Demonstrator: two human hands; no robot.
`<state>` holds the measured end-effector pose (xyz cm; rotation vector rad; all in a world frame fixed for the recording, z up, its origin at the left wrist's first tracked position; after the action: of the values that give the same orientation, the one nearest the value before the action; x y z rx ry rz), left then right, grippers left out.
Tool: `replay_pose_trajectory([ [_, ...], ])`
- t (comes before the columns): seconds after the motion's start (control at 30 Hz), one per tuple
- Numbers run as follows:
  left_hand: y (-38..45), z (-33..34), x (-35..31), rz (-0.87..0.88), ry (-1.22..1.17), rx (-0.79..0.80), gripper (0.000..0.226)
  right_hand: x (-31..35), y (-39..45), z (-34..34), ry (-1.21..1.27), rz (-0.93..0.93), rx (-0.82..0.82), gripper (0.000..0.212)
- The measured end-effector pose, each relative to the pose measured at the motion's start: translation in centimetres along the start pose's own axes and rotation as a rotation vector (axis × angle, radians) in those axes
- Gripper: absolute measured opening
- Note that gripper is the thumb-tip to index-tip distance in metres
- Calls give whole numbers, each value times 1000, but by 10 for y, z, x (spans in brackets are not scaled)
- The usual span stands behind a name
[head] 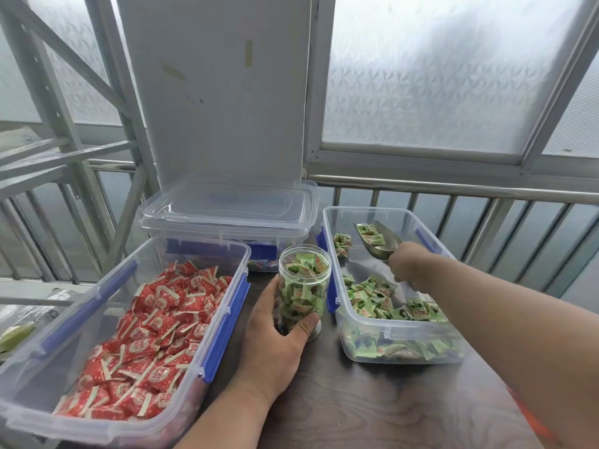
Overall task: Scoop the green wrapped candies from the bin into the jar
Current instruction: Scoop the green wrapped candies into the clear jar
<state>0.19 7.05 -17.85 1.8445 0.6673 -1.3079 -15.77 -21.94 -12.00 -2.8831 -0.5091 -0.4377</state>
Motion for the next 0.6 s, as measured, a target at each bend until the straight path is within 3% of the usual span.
replay_pose_trajectory([
  [0.13, 0, 1, 0, 5, -13, 12, 87, -4, -6, -29, 51, 3, -127, 10],
  [0.3, 0, 1, 0, 17, -16, 18, 85, -7, -22, -54, 48, -62, -174, 27],
  [0.6, 1, 1, 4, 15, -61, 11, 80, 49, -79, -106, -27, -451, -211, 21],
])
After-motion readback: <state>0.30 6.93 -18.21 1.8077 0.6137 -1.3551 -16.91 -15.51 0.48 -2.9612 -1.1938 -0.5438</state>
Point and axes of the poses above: each hand's wrist, its own y-axis towards the middle knuckle, its own z-axis out of the palm, x = y × z, the point moved 10 cm from there along y, towards the middle knuckle, and after that the axes turned 6 degrees about -x, right-handed, at the moved point
